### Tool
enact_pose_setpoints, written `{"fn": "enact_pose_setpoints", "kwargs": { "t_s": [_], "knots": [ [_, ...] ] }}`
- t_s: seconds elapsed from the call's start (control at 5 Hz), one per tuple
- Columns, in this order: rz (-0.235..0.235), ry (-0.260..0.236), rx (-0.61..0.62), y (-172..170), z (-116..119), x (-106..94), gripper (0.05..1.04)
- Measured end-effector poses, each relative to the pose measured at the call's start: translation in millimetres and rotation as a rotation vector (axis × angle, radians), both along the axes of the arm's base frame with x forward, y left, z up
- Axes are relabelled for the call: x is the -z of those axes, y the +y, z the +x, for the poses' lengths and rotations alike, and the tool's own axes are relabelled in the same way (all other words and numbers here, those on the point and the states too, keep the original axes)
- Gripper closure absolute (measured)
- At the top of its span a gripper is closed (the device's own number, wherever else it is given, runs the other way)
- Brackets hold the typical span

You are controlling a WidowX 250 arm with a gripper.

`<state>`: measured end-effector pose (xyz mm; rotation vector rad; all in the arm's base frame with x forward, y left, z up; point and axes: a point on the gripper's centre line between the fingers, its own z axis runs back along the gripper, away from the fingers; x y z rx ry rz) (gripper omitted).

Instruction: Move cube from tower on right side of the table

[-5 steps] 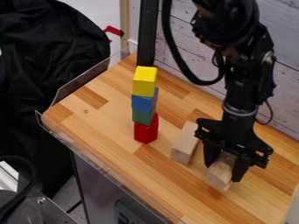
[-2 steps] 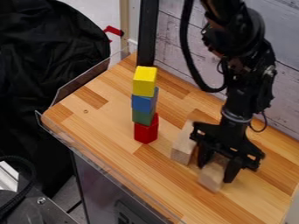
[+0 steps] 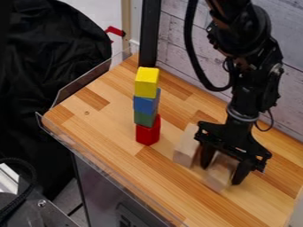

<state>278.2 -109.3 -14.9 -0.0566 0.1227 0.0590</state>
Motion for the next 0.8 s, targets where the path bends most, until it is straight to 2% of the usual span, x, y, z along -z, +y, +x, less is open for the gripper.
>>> {"fn": "enact_pose_setpoints", "kwargs": {
  "t_s": [0.2,0.4,0.6,0.8],
  "knots": [
    [-0.041,-0.069,-0.025,1,2,-29.9,0.081],
    [-0.014,-0.114,-0.034,12,3,-61.3,0.083],
    [0.005,-0.207,-0.04,21,10,-108.9,0.083],
    [0.034,-0.243,-0.066,39,14,-123.5,0.083]
  ]
}}
